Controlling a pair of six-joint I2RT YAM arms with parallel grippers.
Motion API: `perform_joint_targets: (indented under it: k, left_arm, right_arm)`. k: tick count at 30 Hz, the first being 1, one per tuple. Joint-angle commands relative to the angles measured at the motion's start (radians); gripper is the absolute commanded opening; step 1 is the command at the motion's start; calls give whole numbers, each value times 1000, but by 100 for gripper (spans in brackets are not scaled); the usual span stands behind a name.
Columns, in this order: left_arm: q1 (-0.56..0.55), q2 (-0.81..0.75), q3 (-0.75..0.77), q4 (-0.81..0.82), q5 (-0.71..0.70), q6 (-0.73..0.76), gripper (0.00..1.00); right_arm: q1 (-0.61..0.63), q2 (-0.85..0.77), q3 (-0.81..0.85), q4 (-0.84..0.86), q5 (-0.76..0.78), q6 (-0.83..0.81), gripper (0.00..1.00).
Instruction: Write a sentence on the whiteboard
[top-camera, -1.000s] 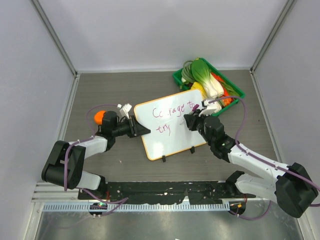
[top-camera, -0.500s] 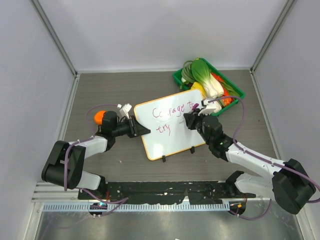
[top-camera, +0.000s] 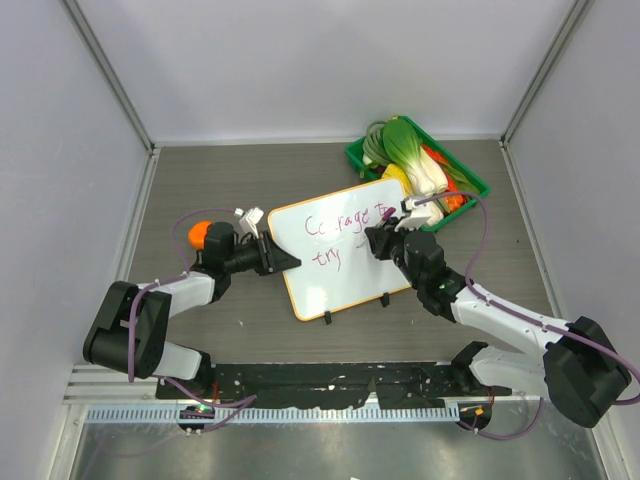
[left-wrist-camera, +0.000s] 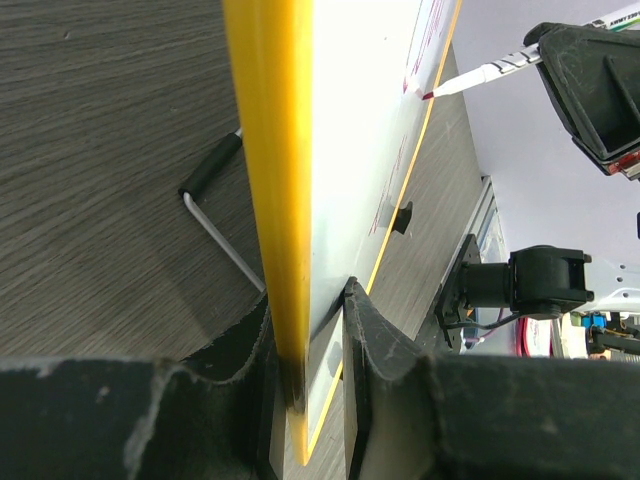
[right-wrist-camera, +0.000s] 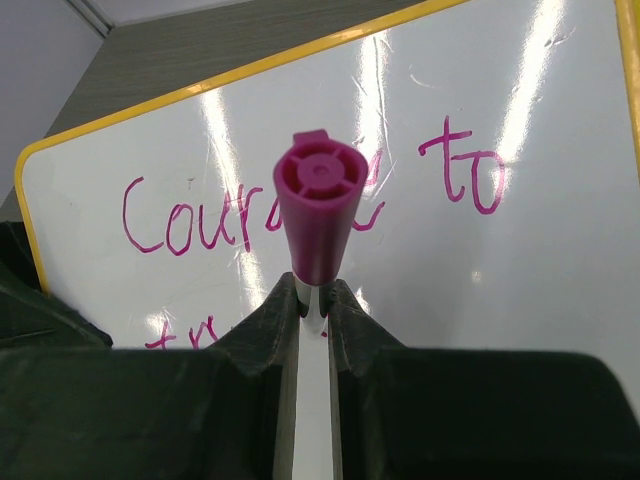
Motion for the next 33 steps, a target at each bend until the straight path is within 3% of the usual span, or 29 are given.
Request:
perform_joint_targets:
  k: [1,14,33]
  left_arm:
    - [-10,36,-18,-140,-193,138,0]
    - [-10,36,-16,-141,-196,138,0]
    - [-10,35,-15,-143,-196,138,0]
  right_arm:
    - [0,3,17,-13,-19,-2,1]
    - [1,-52,-25,-56,12,3,1]
    - [1,-1,80,-49,67,0,1]
